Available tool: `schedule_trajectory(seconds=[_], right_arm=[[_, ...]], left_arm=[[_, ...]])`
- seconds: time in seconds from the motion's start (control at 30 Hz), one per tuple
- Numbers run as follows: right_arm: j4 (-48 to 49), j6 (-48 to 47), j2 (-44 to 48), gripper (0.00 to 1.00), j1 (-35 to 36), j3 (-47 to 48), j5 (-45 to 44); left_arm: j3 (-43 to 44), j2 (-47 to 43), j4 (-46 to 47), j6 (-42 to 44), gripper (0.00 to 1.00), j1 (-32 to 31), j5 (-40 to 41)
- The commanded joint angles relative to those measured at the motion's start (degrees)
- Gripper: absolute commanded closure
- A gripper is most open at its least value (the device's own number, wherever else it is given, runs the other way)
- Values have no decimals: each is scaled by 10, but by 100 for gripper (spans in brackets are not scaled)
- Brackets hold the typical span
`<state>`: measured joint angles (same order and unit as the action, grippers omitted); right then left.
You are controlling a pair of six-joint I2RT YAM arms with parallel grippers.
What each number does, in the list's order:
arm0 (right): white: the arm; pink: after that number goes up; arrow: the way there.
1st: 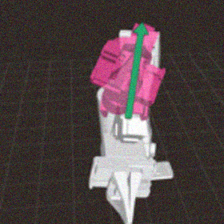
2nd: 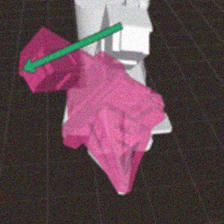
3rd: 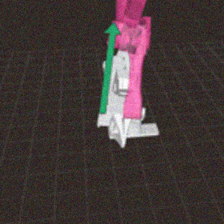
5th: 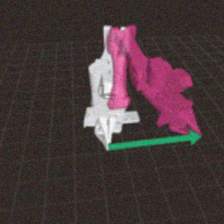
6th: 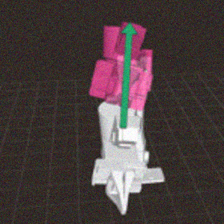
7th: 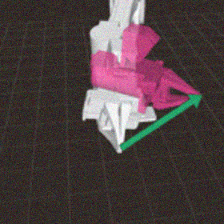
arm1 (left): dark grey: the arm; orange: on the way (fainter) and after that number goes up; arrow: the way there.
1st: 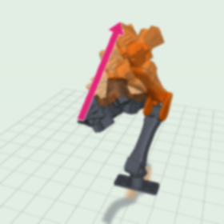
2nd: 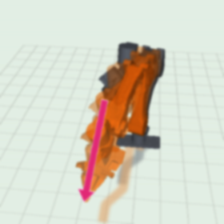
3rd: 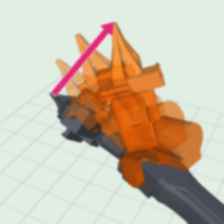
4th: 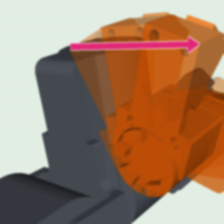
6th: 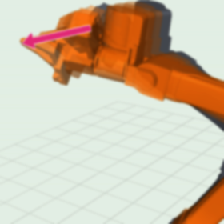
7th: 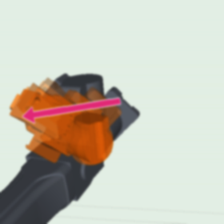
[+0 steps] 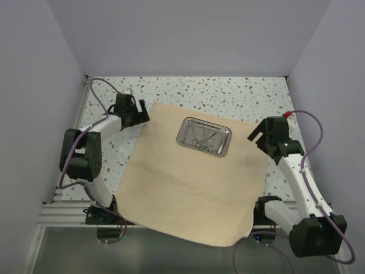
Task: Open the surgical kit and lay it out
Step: Smooth out the surgical kit at the center of the board.
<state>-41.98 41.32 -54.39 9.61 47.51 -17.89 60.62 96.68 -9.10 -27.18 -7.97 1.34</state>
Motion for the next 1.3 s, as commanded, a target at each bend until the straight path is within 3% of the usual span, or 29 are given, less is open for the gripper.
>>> schedule_trajectory(seconds=[0.0, 0.17, 0.3, 0.6, 0.73, 0.8, 0.87, 0.93, 0.97, 1.0, 1.03, 1.13, 1.27], right_arm=[[105, -30, -78, 7, -126, 15, 77], [159, -54, -216, 7, -204, 38, 136], [200, -46, -300, 8, -268, 32, 221], [253, -35, -367, 9, -269, 20, 248], [279, -27, -403, 14, -267, 26, 285], [283, -25, -418, 24, -260, 35, 295], [288, -23, -437, 56, -248, 43, 297], [291, -20, -448, 87, -241, 51, 296], [291, -19, -461, 99, -235, 59, 298], [291, -18, -467, 100, -233, 63, 300], [296, -14, -472, 100, -231, 72, 303], [290, -9, -491, 100, -212, 99, 299], [263, -3, -527, 100, -170, 203, 280]], left_arm=[[46, 74, 82, 25, 3, 1, -100], [89, 162, 135, 25, 5, 2, -157], [118, 190, 129, 31, 7, 2, -146], [151, 238, 116, 45, 23, -13, -159], [165, 264, 103, 58, 30, -34, -164], [171, 272, 103, 59, 37, -37, -167], [176, 286, 104, 61, 47, -40, -170], [181, 300, 101, 63, 65, -40, -171], [190, 305, 98, 66, 81, -40, -173], [195, 310, 95, 67, 95, -40, -177], [198, 314, 93, 69, 100, -40, -175], [199, 312, 100, 70, 100, -40, -170], [219, 305, 92, 62, 100, -29, -149]])
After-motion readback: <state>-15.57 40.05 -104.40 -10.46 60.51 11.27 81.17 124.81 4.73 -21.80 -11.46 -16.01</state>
